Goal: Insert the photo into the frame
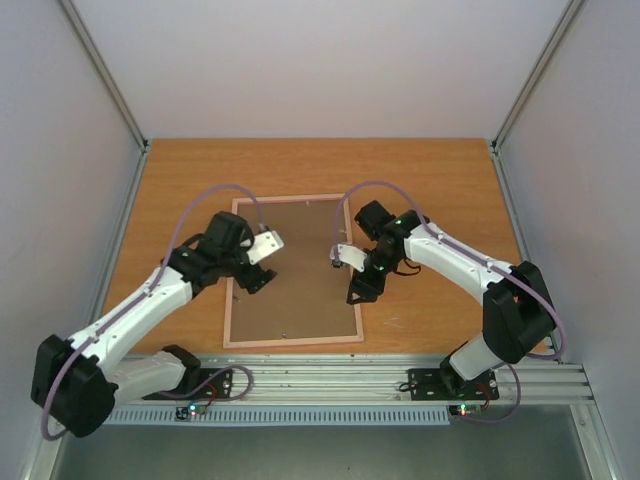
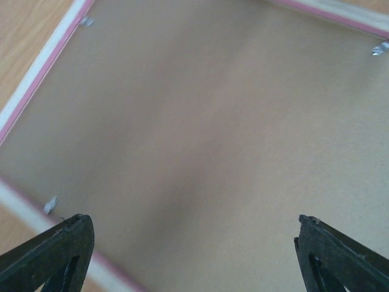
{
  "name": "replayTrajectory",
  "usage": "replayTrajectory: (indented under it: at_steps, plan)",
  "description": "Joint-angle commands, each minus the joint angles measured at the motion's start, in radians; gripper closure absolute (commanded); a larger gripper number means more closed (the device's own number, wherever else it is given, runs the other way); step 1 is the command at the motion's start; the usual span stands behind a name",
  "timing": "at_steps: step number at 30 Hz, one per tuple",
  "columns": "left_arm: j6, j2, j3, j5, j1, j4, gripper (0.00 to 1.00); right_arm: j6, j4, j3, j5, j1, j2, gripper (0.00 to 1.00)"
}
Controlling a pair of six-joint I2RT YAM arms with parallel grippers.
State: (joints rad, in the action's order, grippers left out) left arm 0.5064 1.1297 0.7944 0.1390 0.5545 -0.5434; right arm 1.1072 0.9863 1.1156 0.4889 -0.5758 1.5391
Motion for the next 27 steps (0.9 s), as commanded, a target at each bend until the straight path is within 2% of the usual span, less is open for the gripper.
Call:
replayTrajectory:
  at_steps: [1, 8, 18, 27]
  plan:
    - [-0.090, -0.073, 0.043, -0.011, -0.106, -0.257, 0.10, 0.104, 0.046, 0.021, -0.062, -0.054, 0.003, 0.36]
    - [-0.137, -0.034, 0.063, -0.134, -0.261, -0.406, 0.13, 0.176, 0.082, 0.023, -0.159, -0.158, 0.047, 0.45]
    - [-0.209, 0.076, 0.077, -0.240, -0.352, -0.355, 0.15, 0.045, -0.036, 0.012, -0.338, -0.210, 0.112, 0.56]
    - [-0.250, 0.226, 0.167, -0.216, -0.430, -0.365, 0.19, 0.046, -0.087, 0.025, -0.409, -0.240, 0.198, 0.64]
